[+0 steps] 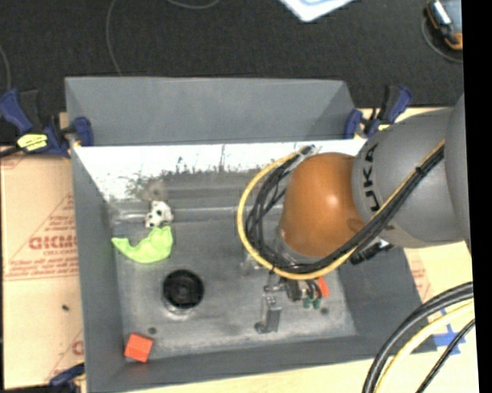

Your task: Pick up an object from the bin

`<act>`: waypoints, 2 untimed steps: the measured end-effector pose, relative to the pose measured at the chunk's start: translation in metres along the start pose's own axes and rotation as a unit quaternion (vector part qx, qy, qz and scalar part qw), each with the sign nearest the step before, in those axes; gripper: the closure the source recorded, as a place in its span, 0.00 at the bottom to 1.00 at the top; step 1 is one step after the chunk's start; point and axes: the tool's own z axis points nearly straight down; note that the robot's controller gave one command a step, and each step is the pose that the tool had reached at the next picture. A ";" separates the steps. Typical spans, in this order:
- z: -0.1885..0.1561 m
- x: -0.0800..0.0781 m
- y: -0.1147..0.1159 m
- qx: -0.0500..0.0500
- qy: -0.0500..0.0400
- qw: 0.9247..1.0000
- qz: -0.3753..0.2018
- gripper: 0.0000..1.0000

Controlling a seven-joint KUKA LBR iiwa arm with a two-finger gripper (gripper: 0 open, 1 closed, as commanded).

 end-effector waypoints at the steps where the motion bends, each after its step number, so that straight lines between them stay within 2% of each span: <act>1: -0.004 -0.002 0.000 0.000 -0.004 1.000 0.001 0.00; 2: 0.011 -0.019 -0.072 0.002 -0.003 0.999 -0.039 0.00</act>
Offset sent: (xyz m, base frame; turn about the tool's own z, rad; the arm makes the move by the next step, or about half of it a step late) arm 0.0180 -0.0662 -0.0111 -0.0834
